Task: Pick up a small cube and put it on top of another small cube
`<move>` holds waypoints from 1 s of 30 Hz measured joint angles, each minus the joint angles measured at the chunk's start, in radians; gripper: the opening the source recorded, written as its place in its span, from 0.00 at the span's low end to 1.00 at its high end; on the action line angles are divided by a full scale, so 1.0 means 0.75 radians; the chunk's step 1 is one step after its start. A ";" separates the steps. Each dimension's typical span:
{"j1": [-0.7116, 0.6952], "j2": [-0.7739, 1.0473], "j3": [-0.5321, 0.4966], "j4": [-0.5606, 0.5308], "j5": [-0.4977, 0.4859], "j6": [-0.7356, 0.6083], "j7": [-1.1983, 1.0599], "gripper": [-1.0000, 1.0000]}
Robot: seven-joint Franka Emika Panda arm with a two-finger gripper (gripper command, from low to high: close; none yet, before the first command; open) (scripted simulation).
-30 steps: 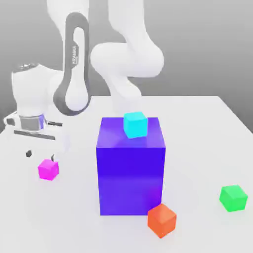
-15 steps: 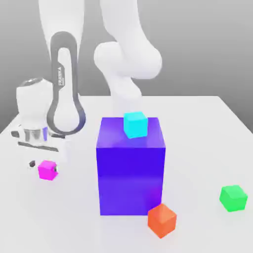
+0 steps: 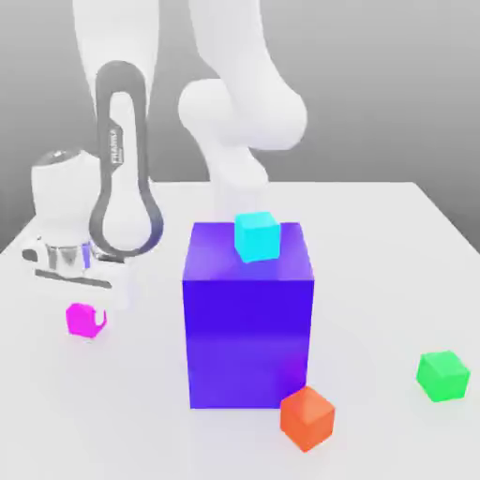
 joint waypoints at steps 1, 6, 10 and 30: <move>0.027 -0.017 -0.038 -0.003 -0.037 -0.013 0.027 0.00; 0.141 -0.100 -0.205 -0.024 -0.244 -0.072 0.178 0.00; 0.194 -0.168 -0.303 -0.045 -0.422 -0.114 0.311 0.00; 0.651 -0.302 -0.123 0.248 -0.708 -0.255 0.513 0.00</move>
